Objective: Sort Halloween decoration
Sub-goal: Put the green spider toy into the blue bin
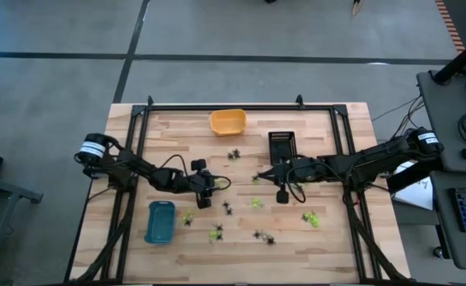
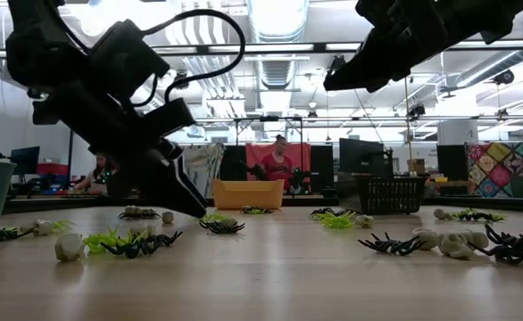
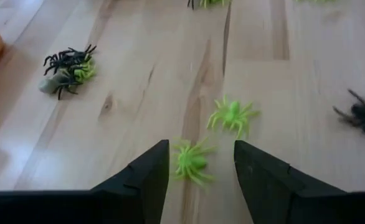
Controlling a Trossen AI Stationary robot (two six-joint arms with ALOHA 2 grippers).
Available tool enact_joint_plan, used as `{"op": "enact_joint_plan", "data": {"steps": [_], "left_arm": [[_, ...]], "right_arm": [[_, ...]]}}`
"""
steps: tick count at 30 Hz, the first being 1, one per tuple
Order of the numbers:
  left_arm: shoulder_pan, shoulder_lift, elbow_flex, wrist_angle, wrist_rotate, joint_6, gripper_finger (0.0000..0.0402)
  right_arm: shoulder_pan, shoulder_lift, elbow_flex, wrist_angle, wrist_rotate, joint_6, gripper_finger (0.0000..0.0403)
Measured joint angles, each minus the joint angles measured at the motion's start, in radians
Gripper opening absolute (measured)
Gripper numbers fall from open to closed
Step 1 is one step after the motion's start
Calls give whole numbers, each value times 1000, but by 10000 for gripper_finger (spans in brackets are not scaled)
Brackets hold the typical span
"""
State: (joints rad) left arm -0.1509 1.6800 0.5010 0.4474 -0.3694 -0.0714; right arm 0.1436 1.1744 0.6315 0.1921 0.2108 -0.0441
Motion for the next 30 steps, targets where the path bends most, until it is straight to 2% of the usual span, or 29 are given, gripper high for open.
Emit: {"op": "enact_joint_plan", "data": {"steps": [10,18,30], "left_arm": [[35,3,-9,4,41,81,142],[48,3,-11,3,44,85,111],[49,4,-11,-4,36,71,23]], "right_arm": [[0,0,0,0,0,-1,9],[0,0,0,0,0,-1,9],[0,0,0,0,1,-5,9]]}}
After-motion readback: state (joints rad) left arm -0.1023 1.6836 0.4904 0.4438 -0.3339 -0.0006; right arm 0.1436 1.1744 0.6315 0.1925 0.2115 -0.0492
